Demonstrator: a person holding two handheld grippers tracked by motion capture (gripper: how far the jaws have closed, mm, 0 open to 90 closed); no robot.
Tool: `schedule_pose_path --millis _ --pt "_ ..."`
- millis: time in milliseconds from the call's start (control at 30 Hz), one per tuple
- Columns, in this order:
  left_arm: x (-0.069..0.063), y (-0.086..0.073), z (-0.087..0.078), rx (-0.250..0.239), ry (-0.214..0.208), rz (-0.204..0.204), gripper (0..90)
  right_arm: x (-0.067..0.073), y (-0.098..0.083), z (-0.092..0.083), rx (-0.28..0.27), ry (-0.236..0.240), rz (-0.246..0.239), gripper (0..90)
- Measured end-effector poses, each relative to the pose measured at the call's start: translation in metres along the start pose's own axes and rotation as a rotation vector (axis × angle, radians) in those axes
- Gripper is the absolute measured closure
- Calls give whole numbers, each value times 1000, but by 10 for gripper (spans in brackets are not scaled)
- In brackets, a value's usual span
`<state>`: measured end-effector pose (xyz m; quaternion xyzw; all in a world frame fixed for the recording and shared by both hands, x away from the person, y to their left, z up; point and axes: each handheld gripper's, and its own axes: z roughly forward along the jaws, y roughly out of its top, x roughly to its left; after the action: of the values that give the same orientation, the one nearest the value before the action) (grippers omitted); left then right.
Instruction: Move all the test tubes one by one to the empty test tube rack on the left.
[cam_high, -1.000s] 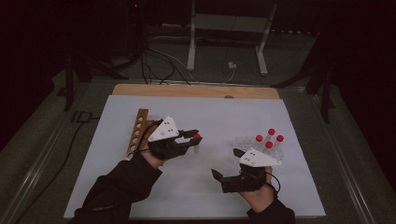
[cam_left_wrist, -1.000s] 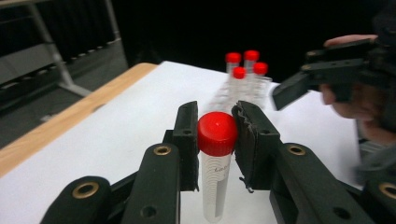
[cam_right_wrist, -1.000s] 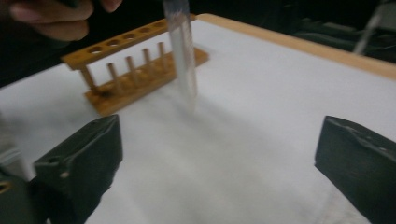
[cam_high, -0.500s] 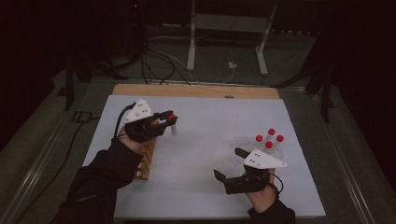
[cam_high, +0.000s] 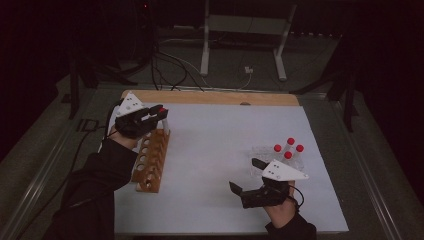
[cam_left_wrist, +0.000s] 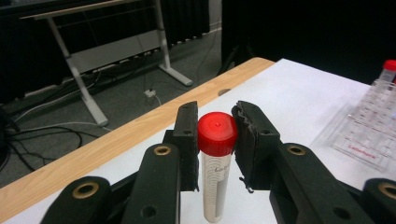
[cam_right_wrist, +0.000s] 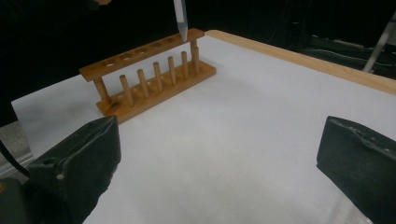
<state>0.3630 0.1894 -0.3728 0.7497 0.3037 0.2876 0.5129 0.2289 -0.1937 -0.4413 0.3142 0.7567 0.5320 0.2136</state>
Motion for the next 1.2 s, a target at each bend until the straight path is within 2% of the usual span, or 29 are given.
schedule_pose_path --millis 367,633,800,1200 --pt "27 -4 -4 8 86 -32 723 -1 -1 0 -5 14 8 0" --pt "44 -14 4 18 145 -63 724 -1 -1 0 -6 18 10 0" --pt "49 -28 12 30 150 -102 723 -2 -1 -1 -9 18 12 0" --pt "48 -59 23 84 156 -134 723 -3 -2 -1 -5 15 16 0"
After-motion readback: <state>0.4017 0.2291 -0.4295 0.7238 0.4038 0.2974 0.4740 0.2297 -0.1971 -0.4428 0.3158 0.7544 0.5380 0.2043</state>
